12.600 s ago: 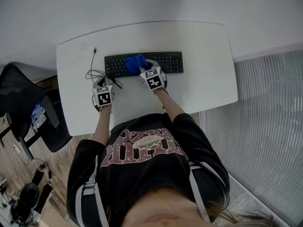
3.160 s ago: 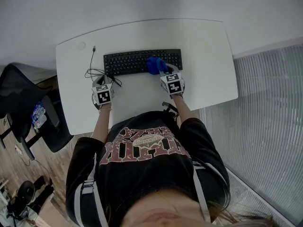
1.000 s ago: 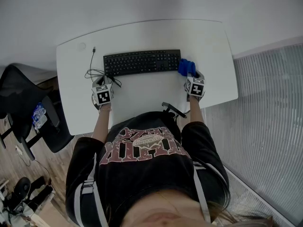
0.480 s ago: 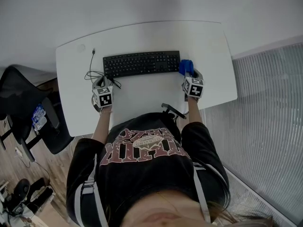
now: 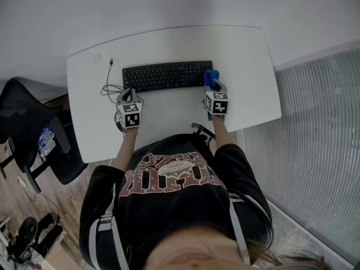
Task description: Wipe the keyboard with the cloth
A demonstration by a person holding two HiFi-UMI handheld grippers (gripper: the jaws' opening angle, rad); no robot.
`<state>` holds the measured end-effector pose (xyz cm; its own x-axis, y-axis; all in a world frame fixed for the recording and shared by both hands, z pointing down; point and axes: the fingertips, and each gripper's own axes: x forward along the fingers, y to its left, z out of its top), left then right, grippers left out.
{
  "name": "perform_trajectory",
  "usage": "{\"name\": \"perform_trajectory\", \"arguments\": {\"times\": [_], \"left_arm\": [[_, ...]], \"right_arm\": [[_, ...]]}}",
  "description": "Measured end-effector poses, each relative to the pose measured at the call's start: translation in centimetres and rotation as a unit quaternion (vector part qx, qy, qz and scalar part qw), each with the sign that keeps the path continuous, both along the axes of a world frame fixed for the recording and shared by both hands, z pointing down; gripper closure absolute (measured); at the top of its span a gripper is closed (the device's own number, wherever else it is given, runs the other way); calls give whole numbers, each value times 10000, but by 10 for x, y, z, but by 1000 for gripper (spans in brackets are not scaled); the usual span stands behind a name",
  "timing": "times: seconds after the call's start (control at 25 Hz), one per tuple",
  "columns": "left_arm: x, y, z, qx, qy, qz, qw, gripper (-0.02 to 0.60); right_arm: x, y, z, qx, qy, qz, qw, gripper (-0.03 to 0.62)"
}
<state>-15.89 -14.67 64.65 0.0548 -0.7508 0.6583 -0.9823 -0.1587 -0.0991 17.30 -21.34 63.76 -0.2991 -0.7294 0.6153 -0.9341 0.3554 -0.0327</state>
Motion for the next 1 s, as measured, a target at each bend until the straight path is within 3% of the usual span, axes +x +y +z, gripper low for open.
{"name": "perform_trajectory", "arguments": {"times": [0.32, 0.56, 1.0], "left_arm": [[21, -3, -14, 127, 351, 219, 9991, 549], [44, -5, -29, 338, 304, 350, 9984, 549], [64, -17, -63, 724, 706, 463, 9938, 549]], "right_arm": [[-67, 10, -9, 41, -101, -465, 9989, 530], [-94, 15, -15, 203, -278, -829, 9960, 530], [-149, 14, -49, 534, -551, -1298, 9886, 530]]}}
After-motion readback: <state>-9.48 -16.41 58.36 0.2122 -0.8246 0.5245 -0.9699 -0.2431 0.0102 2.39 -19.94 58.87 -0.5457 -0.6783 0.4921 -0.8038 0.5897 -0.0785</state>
